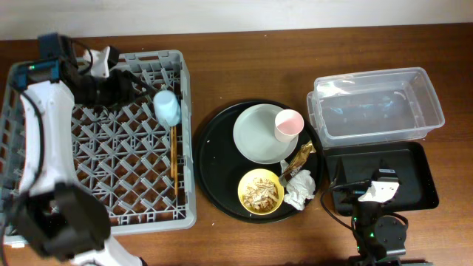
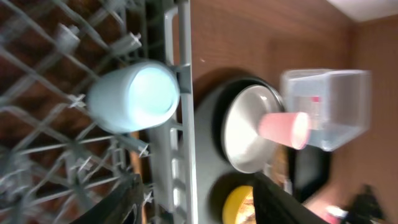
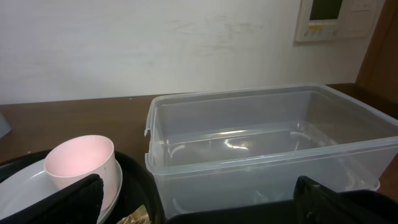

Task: Sort waste into correct bins and load items into the dishwasher rack

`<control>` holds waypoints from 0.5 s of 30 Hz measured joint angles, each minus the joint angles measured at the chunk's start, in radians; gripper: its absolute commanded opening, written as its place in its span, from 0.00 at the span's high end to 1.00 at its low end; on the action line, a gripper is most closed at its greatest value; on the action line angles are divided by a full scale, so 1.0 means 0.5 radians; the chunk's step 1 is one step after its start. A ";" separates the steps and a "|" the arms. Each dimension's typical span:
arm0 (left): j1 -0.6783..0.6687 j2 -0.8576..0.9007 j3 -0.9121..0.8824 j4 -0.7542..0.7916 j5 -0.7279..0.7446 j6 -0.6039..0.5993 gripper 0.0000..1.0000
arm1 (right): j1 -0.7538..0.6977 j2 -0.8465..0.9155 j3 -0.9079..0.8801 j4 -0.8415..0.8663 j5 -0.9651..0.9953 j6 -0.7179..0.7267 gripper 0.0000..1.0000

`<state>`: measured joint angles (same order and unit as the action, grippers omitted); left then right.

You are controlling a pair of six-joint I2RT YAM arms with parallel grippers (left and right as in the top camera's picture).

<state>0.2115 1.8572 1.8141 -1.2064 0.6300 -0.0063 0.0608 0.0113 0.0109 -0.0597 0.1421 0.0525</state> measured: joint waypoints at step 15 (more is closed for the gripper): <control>-0.986 0.059 0.034 0.285 -0.777 -0.178 0.49 | 0.000 0.000 0.000 0.000 0.000 0.001 0.02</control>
<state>-0.2817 1.8866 1.8313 -1.0637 0.2417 -0.0952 0.0608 0.0113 0.0109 -0.0597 0.1421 0.0528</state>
